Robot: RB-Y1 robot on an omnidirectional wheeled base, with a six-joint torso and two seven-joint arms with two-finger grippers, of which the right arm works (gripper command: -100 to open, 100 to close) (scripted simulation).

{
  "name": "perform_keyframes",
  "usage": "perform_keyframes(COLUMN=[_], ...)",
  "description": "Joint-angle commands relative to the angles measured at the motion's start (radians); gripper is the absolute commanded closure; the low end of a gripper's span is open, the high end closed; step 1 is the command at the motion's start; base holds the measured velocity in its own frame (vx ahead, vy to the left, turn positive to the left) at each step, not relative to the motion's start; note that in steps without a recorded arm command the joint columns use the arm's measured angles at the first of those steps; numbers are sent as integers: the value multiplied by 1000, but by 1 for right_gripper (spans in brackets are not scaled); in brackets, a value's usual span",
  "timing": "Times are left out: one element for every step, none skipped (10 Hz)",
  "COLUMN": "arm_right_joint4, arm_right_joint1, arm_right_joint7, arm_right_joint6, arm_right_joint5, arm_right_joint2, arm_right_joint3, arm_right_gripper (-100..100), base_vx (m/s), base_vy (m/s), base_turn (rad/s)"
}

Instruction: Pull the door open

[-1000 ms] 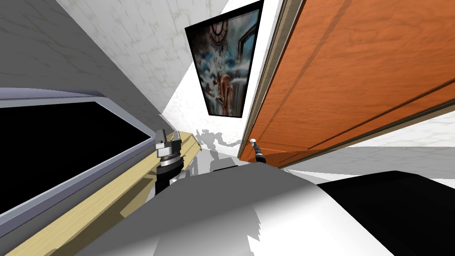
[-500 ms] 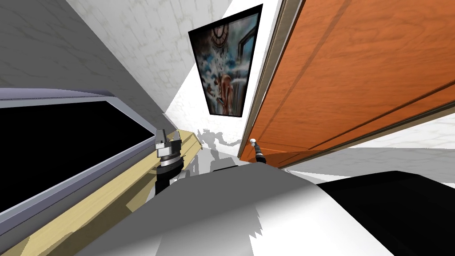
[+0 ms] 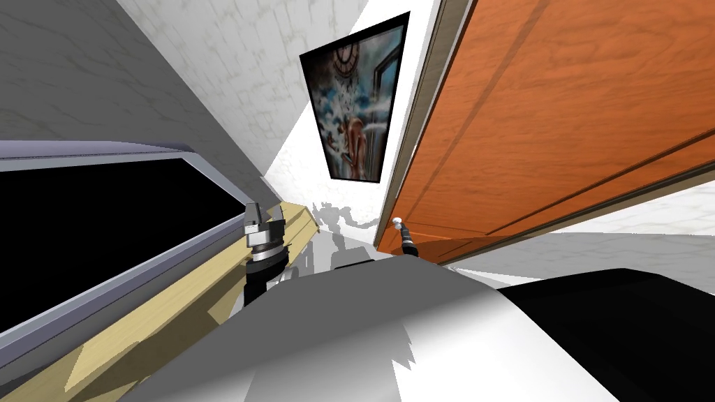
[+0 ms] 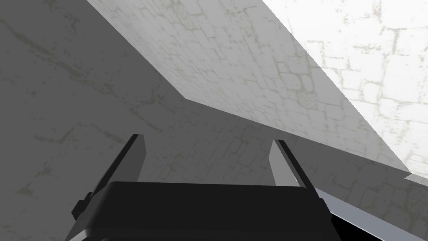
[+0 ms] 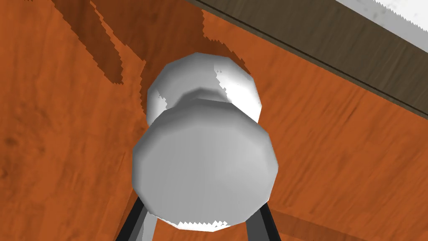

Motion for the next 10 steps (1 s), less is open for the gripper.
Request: perform_keyframes(arm_right_joint4=[8,12,12,16,20,20,24,24,29,29], arm_right_joint1=[-9,-12,-12,-15,-18,-18,-21,-21,-24,-24], arm_right_joint7=[-30,-68,-71,-111,-136,-155,-190,-197,-236,-238], arm_right_joint6=[-5,-5,-5,-6,-7,-7,-7,-7,-8,-8], arm_right_joint5=[-5,-23,-23,-41,-60,-60,-78,-78,-97,-97], arm_right_joint2=[10,7,7,3,-1,-1,-5,-5,-9,-9], arm_right_joint3=[17,25,25,33,41,41,49,49,57,57], arm_right_gripper=[100,100,100,100,100,100,100,100,100,100], base_vx=[-36,-45,-36,-41,-60,-42,-44,-33,-38,-37], base_vy=[-12,-11,-11,-5,-12,-14,-3,-4,-13,-11], base_turn=[17,67,50,67,72,31,52,32,60,59])
